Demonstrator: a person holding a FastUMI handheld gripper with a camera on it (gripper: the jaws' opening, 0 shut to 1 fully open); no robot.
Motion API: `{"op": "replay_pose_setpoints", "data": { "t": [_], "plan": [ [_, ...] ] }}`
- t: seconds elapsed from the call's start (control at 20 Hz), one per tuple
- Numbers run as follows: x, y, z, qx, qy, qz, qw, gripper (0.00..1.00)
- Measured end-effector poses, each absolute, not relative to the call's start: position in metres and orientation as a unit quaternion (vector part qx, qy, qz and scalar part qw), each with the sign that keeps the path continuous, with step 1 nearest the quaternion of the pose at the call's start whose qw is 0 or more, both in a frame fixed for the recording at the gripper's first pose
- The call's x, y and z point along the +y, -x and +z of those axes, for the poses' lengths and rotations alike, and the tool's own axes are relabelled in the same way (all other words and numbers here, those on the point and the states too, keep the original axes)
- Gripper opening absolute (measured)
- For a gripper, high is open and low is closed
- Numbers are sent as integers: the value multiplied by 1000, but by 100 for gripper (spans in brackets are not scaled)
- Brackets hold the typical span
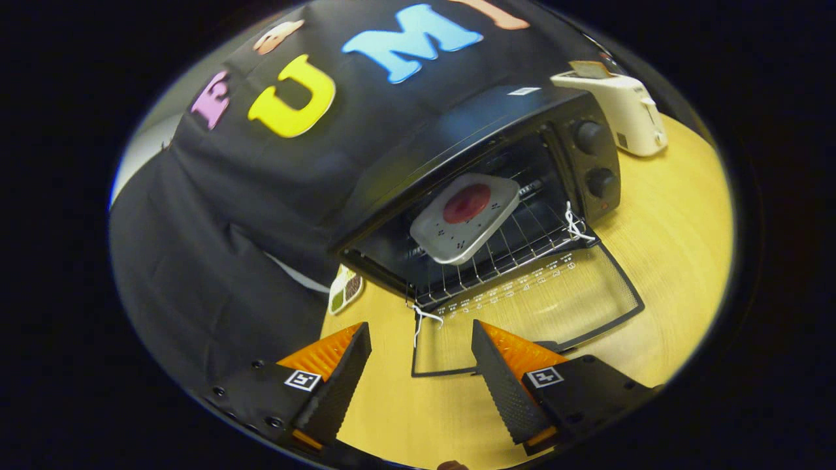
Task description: Open the toaster oven, put the food inside, and close the toaster oven door.
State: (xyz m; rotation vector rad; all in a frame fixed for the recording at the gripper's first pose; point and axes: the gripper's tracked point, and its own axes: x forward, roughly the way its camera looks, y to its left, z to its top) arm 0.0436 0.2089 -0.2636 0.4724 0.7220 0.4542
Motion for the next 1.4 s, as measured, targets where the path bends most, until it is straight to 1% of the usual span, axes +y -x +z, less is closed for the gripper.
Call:
{"op": "replay_pose_setpoints", "data": {
  "t": [0.05,0.2,0.6,0.85,1.05,1.4],
  "plan": [
    [207,-37,-273,360,-192,219,886,98],
    [191,-15,-307,410,-100,194,886,98],
    [149,-8,-342,447,30,132,884,99],
    [136,-12,-359,465,69,97,877,99],
    [132,-10,-376,486,101,88,863,99],
    [145,-22,-377,495,65,65,864,97]
  ]
}}
